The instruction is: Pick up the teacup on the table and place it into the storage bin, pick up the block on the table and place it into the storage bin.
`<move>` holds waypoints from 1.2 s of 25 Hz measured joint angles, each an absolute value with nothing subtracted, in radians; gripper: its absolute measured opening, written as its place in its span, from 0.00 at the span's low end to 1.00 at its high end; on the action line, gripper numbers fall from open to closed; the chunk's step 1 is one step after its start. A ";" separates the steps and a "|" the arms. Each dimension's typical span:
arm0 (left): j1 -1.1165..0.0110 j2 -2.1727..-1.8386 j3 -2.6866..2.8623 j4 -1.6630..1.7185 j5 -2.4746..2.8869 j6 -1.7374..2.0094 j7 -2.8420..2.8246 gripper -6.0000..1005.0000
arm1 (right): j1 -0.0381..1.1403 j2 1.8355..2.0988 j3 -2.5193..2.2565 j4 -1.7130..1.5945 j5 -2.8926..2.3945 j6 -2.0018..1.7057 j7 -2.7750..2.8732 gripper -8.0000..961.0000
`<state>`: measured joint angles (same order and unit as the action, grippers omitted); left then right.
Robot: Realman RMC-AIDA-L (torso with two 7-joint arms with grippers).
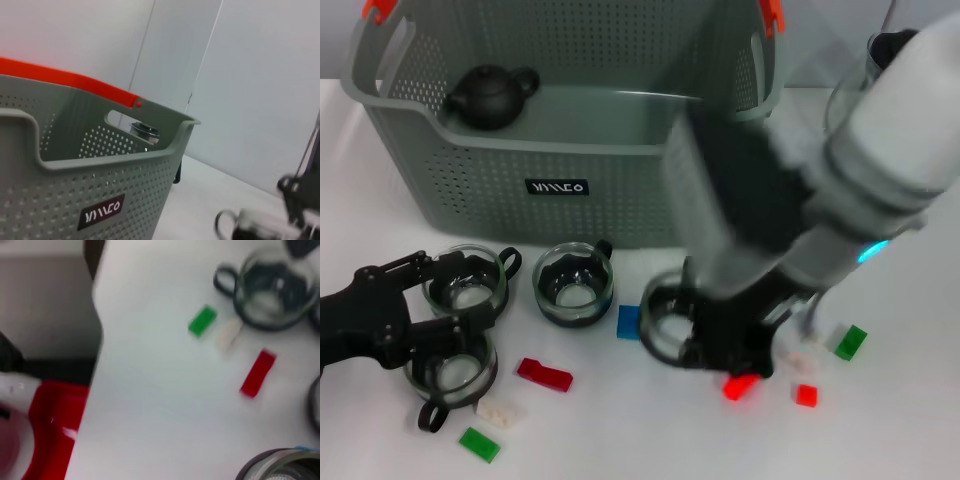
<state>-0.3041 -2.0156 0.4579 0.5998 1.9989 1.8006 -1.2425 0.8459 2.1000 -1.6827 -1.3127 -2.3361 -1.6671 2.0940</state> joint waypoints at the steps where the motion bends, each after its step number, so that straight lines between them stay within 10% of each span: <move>1: -0.305 -2.016 0.455 0.600 1.999 1.801 -1.242 0.88 | 0.836 2.099 -1.621 -1.358 -2.330 -1.721 2.081 0.07; 11: -0.311 -2.014 0.447 0.600 2.000 1.792 -1.242 0.88 | 0.807 2.037 -1.081 -1.462 -1.862 -1.973 2.043 0.07; 21: -0.320 -2.017 0.447 0.595 1.996 1.788 -1.241 0.88 | 0.815 2.089 -1.019 -1.428 -1.935 -1.469 2.155 0.07; 30: -0.325 -2.022 0.415 0.592 1.996 1.787 -1.241 0.88 | 1.160 2.086 -1.113 -1.026 -2.379 -1.197 2.335 0.07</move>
<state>-0.3254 -2.0219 0.4147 0.5920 1.9955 1.7869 -1.2409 1.1596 2.0864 -1.1132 -1.0261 -2.3792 -1.1965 2.3355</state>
